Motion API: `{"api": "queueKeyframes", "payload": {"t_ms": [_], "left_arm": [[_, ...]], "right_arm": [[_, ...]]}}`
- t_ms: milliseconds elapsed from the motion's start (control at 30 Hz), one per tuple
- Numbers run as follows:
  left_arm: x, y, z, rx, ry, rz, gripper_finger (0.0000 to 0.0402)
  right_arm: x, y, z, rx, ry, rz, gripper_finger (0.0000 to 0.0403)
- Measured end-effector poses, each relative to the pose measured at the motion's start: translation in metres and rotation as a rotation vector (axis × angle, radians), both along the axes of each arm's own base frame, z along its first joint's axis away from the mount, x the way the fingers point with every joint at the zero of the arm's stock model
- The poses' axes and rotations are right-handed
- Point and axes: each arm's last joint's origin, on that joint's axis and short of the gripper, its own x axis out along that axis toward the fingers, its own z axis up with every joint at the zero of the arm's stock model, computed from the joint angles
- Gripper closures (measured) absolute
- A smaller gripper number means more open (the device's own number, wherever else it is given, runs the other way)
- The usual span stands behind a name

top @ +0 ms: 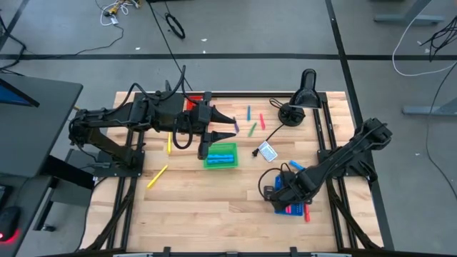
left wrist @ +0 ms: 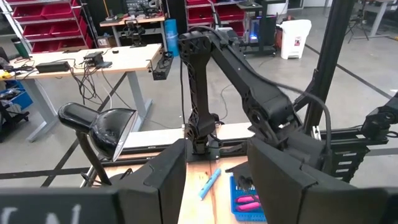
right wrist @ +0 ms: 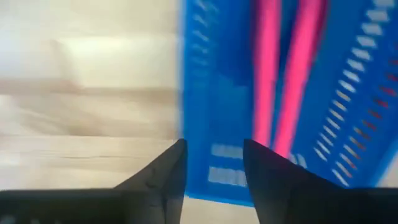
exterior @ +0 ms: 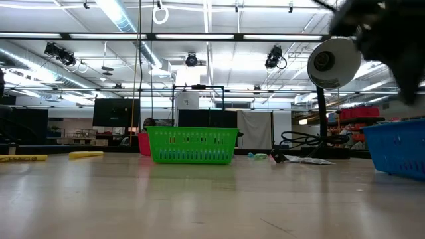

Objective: Pick & Place Markers
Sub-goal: Put the bottom large yellow pen into the blue bin

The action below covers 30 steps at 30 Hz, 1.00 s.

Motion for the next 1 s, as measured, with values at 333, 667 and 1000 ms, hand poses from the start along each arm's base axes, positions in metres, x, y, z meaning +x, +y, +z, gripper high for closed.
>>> {"api": "queueKeyframes", "payload": {"t_ms": [333,667,1000], "left_arm": [[0.000,0.000,0.001,-0.001,-0.013,0.007,0.0225],[0.000,0.002,0.003,-0.041,-0.037,0.086,0.0225],[0.001,0.002,0.005,-0.094,-0.055,0.093,0.0225]], "right_arm": [[0.001,-0.032,0.057,-0.389,-0.416,0.073,0.0252],[0.016,-0.072,0.102,-0.648,-0.675,0.377,0.0262],[0.030,-0.086,0.135,-0.955,-0.889,0.594,0.0262]]}}
